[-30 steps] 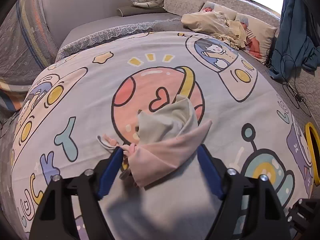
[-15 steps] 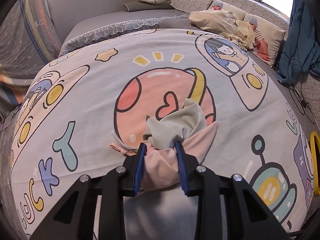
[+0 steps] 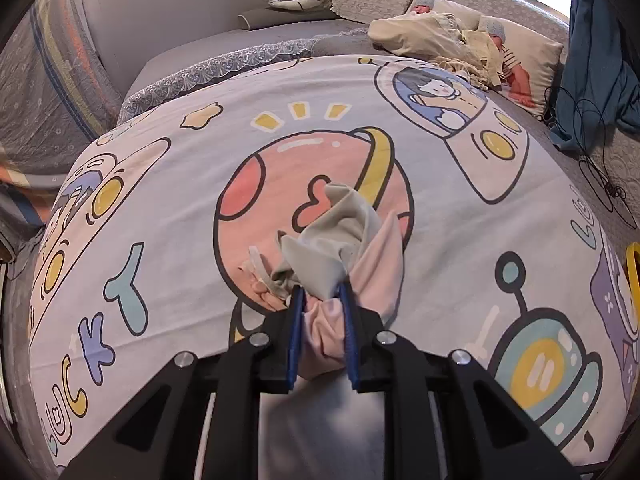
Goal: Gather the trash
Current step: 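Close the left tool on the pink cloth while the right tool grips the orange, then carry the pink cloth and orange in both tools over the yellow bin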
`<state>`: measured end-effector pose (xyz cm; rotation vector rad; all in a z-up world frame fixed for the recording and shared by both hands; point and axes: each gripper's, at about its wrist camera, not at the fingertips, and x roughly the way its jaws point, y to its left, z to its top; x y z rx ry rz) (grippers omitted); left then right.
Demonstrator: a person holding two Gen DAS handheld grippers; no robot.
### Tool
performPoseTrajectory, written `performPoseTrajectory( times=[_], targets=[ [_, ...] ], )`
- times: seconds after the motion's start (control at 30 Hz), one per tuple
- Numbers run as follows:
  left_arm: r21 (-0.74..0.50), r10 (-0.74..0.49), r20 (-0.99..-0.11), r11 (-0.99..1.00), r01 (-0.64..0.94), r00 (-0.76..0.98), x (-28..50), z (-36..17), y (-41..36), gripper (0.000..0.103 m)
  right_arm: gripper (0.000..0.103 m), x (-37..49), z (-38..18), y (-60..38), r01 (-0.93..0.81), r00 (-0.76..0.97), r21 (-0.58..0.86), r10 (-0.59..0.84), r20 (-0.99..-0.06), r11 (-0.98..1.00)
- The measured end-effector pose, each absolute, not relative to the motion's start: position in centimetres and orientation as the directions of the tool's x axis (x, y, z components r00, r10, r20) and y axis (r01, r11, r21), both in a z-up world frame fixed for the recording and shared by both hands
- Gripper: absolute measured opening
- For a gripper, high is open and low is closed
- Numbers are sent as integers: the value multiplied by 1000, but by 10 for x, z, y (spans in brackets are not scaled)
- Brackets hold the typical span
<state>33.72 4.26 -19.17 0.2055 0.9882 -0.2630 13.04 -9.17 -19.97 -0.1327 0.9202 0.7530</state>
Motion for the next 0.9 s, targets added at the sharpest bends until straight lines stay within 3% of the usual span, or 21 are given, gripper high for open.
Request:
performPoseTrajectory(
  times=[0.2,0.57,0.9],
  targets=[
    [19,-144,-848,954,300,511,339,-187,47,14,37,124,-197,-90,-636,376,206,532,-758,743],
    [-16,-170,-837,958,287,520,333,-172,49,12,28,126,-184,-124,-594,396,257,555,-732,763],
    [-74,-227,-799,956,284,557,312,-139,43,12,26,120,-168,-186,-518,444,306,557,-702,799]
  ],
)
